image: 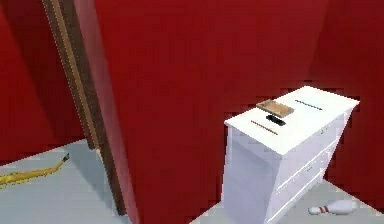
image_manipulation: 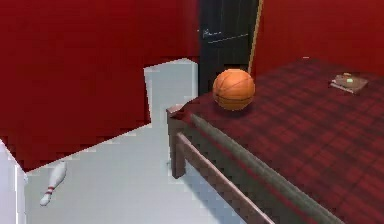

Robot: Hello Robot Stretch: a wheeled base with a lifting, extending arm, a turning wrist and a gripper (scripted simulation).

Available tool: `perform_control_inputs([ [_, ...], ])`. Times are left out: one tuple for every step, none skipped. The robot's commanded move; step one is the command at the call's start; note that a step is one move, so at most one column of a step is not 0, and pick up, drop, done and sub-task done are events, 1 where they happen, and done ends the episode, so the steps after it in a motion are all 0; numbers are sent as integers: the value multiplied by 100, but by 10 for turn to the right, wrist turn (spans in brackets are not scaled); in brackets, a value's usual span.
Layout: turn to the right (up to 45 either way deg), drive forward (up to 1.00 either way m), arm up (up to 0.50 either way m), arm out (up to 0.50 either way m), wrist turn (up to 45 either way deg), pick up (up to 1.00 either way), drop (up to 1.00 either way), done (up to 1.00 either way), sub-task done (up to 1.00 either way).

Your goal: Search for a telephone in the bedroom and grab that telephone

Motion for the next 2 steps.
perform_control_inputs([
  [-360,0,0,0,0,0,0,0,0],
  [0,20,0,0,0,0,0,0,0],
])
